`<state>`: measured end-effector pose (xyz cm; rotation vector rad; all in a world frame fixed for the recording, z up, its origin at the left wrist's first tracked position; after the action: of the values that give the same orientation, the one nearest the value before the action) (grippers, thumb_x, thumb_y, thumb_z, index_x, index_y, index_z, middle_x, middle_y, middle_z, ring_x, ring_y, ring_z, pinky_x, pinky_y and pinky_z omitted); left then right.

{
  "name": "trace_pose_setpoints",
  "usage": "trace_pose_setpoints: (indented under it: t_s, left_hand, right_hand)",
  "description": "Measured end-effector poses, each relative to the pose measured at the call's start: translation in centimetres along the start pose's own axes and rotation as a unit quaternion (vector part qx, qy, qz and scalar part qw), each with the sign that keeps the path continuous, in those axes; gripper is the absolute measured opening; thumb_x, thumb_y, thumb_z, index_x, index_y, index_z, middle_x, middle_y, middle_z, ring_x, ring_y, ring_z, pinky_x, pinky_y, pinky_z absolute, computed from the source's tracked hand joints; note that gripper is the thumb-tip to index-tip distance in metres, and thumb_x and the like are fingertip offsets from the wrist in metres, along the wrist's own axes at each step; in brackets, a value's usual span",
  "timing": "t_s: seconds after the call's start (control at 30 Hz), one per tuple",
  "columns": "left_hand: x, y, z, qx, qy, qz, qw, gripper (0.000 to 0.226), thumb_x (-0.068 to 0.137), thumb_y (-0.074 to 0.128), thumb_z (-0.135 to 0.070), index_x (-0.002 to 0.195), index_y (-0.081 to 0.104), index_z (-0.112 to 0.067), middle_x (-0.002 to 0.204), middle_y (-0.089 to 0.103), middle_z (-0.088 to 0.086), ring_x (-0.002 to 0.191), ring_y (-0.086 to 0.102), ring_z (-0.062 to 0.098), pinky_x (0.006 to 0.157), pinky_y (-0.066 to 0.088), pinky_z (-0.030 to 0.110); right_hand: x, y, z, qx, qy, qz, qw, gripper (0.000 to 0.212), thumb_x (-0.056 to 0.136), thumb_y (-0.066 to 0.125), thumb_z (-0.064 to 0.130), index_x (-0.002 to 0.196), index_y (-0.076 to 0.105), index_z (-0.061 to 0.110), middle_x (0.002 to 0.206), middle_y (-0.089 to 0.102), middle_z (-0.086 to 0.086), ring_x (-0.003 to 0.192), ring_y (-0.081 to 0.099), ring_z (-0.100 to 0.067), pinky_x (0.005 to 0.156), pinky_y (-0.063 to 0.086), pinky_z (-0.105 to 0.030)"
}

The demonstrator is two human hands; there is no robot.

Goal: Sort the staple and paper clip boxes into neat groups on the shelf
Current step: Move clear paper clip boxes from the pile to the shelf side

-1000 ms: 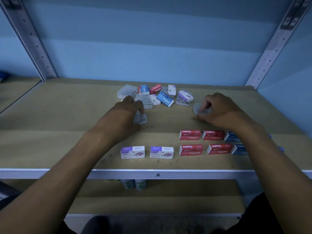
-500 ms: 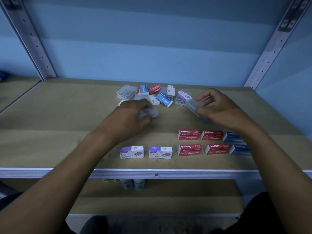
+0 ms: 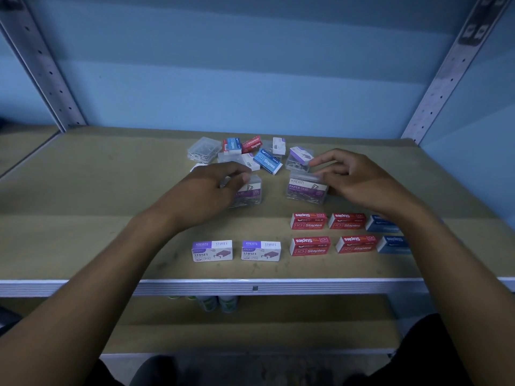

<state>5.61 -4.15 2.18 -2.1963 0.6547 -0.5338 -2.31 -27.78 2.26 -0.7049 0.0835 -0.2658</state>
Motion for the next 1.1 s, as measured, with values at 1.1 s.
trace_pose_setpoints:
  t_s: [1.1]
  left_hand:
    - [-11.4,-12.7,8.3,0.069,-0.022,-0.067,0.995,0.036,0.08,0.077,-0.031,0.113,0.068,-0.041,0.103,0.069,-0.015,0.082,0.066,0.009,0.071,0.047,0.011]
  right_hand:
    - [-3.6,11.5,14.5,-0.076,-0.199,0.04,0.976,0.028,0.081,0.08,0.035,0.108,0.075,0.034,0.097,0.071,0.016,0.078,0.062,0.01,0.066,0.041,-0.002]
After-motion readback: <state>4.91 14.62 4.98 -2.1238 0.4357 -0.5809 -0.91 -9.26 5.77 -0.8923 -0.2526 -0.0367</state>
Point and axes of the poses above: each hand's wrist, its own x-axis towards the middle knuckle, its own y-axis out of the palm, z = x × y, the point moved 9 cm from there along x, towards the middle knuckle
